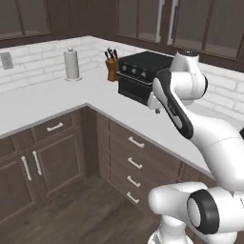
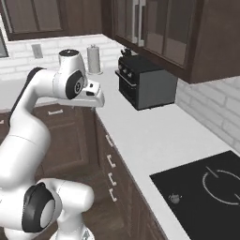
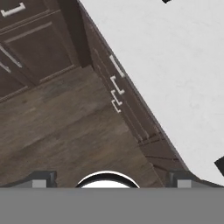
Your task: Take a straw from the drawer in front and place it inside the glass cup on the dining counter.
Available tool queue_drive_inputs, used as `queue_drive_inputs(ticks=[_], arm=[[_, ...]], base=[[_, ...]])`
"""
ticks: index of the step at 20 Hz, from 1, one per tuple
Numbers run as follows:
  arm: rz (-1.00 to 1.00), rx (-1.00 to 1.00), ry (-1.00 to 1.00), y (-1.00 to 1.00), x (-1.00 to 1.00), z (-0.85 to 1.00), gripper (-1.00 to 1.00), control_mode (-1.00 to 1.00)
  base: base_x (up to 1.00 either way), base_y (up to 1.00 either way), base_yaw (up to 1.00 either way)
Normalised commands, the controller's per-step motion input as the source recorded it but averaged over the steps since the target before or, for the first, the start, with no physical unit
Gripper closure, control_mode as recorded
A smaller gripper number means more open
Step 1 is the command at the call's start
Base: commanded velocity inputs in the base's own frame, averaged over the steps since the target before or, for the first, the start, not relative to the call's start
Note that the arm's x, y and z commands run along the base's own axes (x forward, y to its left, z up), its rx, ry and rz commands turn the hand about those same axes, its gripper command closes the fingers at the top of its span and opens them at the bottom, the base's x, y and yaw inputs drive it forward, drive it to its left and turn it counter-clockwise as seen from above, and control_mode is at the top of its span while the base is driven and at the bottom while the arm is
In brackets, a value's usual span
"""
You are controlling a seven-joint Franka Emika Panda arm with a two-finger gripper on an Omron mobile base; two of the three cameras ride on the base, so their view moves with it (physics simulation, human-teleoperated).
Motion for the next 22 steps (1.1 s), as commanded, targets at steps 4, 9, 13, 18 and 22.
queue_drive_inputs(ticks=[4,9,13,18,22], arm=[[0.0,0.0,0.0,0.0,0.0,0.0,-1.0,1.0],[0.0,0.0,0.0,0.0,0.0,0.0,-1.0,1.0],[0.0,0.0,0.0,0.0,0.0,0.0,-1.0,1.0],[0.0,0.0,0.0,0.0,0.0,0.0,-1.0,1.0],[0.0,0.0,0.0,0.0,0.0,0.0,-1.0,1.0]], base=[[-0.24,-0.57,0.33],[-0.07,-0.56,0.31],[-0.04,-0.52,0.31],[-0.13,-0.49,0.26],[-0.36,-0.48,0.26]])
